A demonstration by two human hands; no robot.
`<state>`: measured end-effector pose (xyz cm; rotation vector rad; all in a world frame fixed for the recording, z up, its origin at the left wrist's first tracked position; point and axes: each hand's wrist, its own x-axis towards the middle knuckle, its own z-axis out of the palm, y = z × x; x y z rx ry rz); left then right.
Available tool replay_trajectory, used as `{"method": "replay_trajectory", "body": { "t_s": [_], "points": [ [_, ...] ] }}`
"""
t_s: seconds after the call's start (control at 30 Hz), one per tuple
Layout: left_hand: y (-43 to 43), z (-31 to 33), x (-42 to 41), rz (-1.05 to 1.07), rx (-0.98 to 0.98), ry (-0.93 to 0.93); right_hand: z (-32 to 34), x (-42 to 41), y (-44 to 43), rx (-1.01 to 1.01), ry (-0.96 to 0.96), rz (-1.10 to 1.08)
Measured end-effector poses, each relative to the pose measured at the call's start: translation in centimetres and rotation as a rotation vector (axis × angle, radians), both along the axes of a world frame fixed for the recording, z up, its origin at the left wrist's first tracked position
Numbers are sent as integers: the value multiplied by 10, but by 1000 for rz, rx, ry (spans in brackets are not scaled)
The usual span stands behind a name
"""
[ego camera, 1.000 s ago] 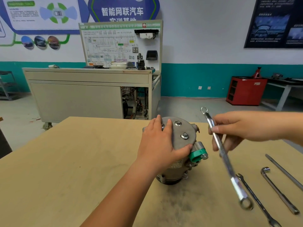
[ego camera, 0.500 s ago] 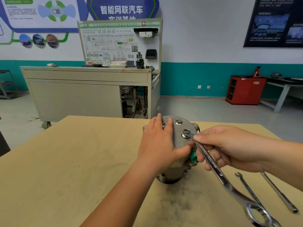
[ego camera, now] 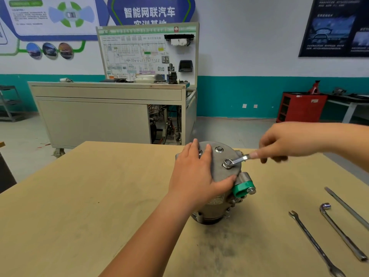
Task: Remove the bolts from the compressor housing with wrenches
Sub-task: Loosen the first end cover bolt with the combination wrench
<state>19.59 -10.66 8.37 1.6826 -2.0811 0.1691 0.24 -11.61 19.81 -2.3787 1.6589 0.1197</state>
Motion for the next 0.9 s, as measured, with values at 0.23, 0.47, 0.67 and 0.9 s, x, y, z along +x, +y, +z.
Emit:
{"method": "replay_trajectory", "body": {
  "t_s": [0.23, 0.47, 0.67, 0.9],
  "points": [
    [0, 1, 1, -2, 21, -3, -4, -13, -28, -124, -87, 140],
    [-2, -1, 1, -21, 12, -22, 7, -34, -24, -97, -208, 32],
    [0, 0, 0, -3, 26, 3, -2, -26, 13, -67, -515, -53],
    [0, 0, -1, 5, -6, -8, -37, 12, 57, 443, -1036, -169]
  ]
}}
